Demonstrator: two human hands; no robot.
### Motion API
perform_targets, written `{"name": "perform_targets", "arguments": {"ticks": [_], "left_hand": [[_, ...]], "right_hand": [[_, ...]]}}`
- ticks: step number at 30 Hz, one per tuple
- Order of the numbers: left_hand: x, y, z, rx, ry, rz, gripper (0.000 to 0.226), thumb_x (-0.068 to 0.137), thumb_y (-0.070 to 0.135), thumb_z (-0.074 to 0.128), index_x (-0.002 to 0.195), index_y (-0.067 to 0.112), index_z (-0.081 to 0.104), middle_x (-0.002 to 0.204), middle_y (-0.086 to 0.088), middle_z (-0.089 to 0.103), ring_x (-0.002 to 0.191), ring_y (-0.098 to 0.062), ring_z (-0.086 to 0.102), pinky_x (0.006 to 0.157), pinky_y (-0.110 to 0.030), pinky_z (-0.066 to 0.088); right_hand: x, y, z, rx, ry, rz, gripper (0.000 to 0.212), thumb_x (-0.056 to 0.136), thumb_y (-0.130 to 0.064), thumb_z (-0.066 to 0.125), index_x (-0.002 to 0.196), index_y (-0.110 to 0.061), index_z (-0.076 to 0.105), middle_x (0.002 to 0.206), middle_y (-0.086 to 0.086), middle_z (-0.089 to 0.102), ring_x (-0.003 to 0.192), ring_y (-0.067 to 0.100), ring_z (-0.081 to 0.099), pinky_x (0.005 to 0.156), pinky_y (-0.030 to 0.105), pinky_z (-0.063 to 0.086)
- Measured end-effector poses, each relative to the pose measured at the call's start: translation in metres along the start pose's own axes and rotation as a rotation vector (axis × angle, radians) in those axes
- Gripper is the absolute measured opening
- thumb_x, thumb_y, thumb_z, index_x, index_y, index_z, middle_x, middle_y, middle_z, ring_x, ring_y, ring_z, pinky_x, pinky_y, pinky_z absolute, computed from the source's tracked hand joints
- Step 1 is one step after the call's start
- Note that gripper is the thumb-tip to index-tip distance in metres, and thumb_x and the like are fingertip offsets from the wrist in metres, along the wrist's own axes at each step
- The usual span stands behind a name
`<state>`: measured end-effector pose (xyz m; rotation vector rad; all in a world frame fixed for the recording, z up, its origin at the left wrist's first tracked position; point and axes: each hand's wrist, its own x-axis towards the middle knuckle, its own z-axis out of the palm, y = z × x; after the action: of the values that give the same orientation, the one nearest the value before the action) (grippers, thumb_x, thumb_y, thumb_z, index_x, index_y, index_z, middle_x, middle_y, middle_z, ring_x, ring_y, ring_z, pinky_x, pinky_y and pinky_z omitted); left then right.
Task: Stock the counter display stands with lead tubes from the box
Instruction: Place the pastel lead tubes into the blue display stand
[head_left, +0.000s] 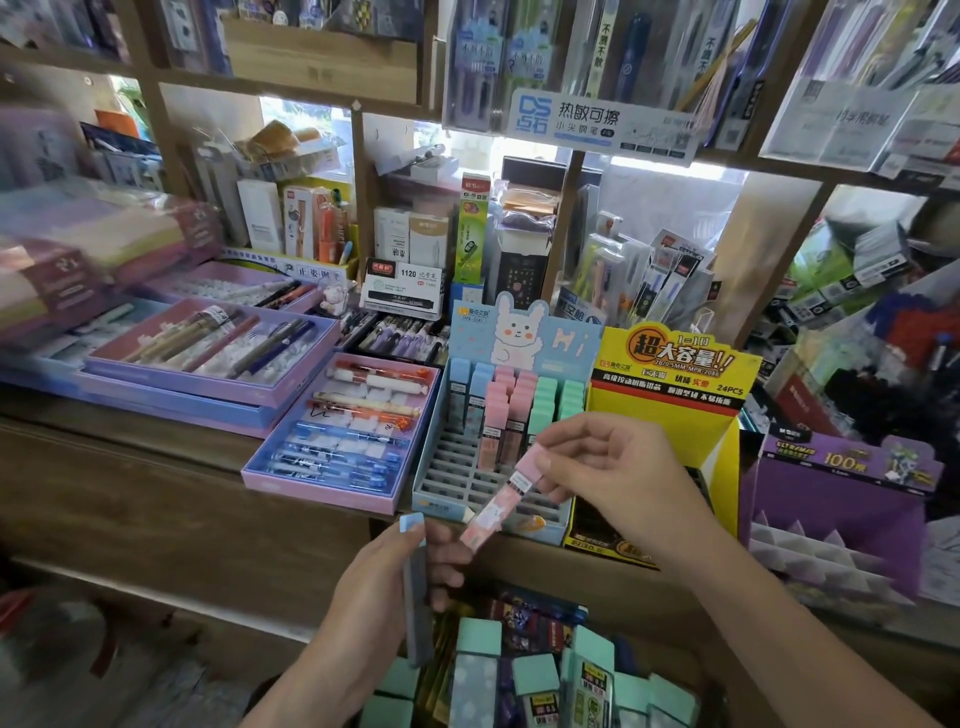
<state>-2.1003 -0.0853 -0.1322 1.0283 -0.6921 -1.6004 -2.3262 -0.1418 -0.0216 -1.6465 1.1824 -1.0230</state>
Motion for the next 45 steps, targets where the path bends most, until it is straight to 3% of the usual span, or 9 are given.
{"name": "perform_targets", "arguments": {"ticks": [7,16,20,25,28,35,41,45], "left_hand": [[-0.004,0.004,0.003,0.05,0.025,-0.01,0.036,0.102,0.027,0.051,0.105,0.001,0.076,0.089,-0.017,0.069,0.073,-0.023,0.065,0.065,-0.034,0.047],[-0.005,0.006,0.005,0.035,0.007,-0.006,0.036,0.105,0.022,0.047,0.108,-0.003,0.073,0.085,-0.017,0.066,0.069,-0.023,0.061,0.06,-0.031,0.046],[-0.005,0.006,0.005,0.04,-0.003,-0.008,0.036,0.105,0.022,0.047,0.108,-0.001,0.074,0.085,-0.017,0.066,0.07,-0.023,0.061,0.061,-0.032,0.046],[-0.005,0.006,0.003,0.061,-0.01,0.0,0.036,0.102,0.027,0.05,0.105,0.004,0.077,0.086,-0.016,0.066,0.071,-0.023,0.062,0.061,-0.031,0.047],[-0.006,0.006,0.003,0.061,-0.024,-0.002,0.036,0.098,0.032,0.053,0.107,0.006,0.077,0.085,-0.015,0.066,0.071,-0.021,0.062,0.061,-0.03,0.048],[-0.006,0.007,0.004,0.057,-0.045,-0.011,0.038,0.095,0.035,0.055,0.108,0.006,0.076,0.08,-0.014,0.063,0.064,-0.02,0.058,0.056,-0.028,0.046],[-0.005,0.005,0.0,0.064,-0.061,-0.018,0.043,0.091,0.039,0.059,0.111,0.005,0.076,0.078,-0.01,0.062,0.062,-0.018,0.055,0.053,-0.027,0.045],[-0.003,0.004,0.001,0.059,-0.07,-0.02,0.046,0.088,0.041,0.059,0.108,0.004,0.077,0.075,-0.01,0.061,0.061,-0.018,0.054,0.051,-0.027,0.044]], "right_hand": [[0.011,0.0,-0.008,-0.195,0.164,-0.146,0.012,0.087,-0.018,0.082,0.095,-0.024,0.076,0.084,-0.005,0.077,0.078,0.013,0.075,0.072,0.026,0.063],[0.019,0.004,0.002,-0.34,0.195,-0.202,0.009,0.09,-0.013,0.08,0.094,-0.019,0.075,0.081,-0.002,0.073,0.075,0.018,0.07,0.067,0.036,0.06],[0.022,0.004,0.003,-0.429,0.159,-0.231,0.006,0.091,-0.013,0.079,0.095,-0.018,0.077,0.082,-0.006,0.071,0.076,0.011,0.067,0.066,0.023,0.057],[0.028,-0.001,0.004,-0.636,0.143,-0.338,0.007,0.091,-0.019,0.079,0.098,-0.017,0.08,0.086,-0.013,0.065,0.08,0.0,0.056,0.069,0.007,0.04],[0.033,-0.002,0.007,-0.705,0.146,-0.373,0.012,0.093,-0.024,0.077,0.104,-0.019,0.08,0.089,-0.014,0.066,0.085,0.0,0.049,0.076,0.013,0.035],[0.045,0.001,0.014,-0.779,0.15,-0.442,0.009,0.092,-0.02,0.076,0.101,-0.019,0.079,0.093,-0.009,0.071,0.095,0.013,0.055,0.082,0.035,0.051],[0.052,0.007,0.015,-0.926,0.107,-0.461,0.02,0.092,-0.018,0.076,0.111,-0.013,0.08,0.101,0.001,0.068,0.102,0.022,0.053,0.086,0.038,0.051],[0.047,0.005,0.012,-0.915,0.091,-0.422,0.024,0.094,-0.021,0.073,0.118,-0.017,0.077,0.109,-0.002,0.063,0.109,0.018,0.049,0.093,0.03,0.047]]}}
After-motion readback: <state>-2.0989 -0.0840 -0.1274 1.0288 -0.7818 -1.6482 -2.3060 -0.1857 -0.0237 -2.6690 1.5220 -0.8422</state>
